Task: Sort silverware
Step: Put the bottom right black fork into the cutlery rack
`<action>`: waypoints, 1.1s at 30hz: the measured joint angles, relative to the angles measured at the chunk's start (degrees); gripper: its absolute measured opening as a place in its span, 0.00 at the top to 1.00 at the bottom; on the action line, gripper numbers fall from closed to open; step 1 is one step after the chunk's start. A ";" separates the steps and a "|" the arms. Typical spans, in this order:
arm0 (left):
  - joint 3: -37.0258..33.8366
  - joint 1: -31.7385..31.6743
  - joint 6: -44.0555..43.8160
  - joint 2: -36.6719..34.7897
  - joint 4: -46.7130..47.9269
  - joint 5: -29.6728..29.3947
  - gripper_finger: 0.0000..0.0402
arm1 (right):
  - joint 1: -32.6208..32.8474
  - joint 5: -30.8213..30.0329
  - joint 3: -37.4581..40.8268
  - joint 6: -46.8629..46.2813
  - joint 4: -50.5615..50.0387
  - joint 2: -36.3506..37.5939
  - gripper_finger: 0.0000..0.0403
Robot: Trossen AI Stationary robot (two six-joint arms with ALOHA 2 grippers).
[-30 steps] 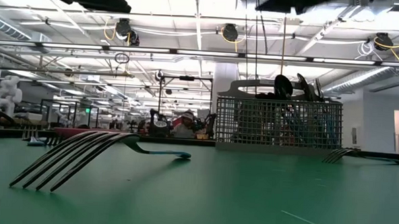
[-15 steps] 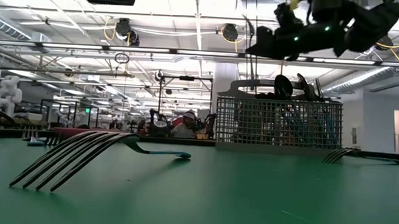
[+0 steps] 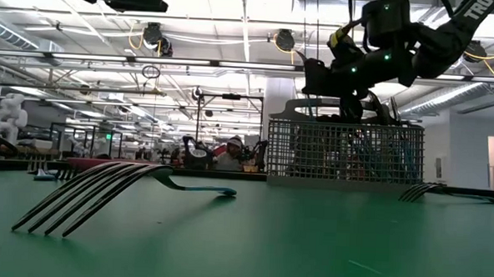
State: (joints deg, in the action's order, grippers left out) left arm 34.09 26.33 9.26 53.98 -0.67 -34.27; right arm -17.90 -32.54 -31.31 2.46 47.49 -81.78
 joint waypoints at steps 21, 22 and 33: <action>0.00 0.00 -2.98 0.00 2.63 -0.09 0.60 | 0.01 -3.18 -0.09 -0.63 -4.29 0.04 0.93; 0.00 0.00 -2.98 0.00 2.63 -0.10 0.60 | 0.01 -3.18 -0.09 -0.63 -4.27 0.04 0.92; 0.00 0.00 -2.93 0.00 2.66 -0.26 0.60 | 0.01 -3.16 -0.03 -1.82 -4.16 0.04 0.83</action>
State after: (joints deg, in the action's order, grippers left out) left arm 34.09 26.33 6.33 53.98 1.99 -34.52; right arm -17.89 -35.70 -31.33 0.64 43.33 -81.73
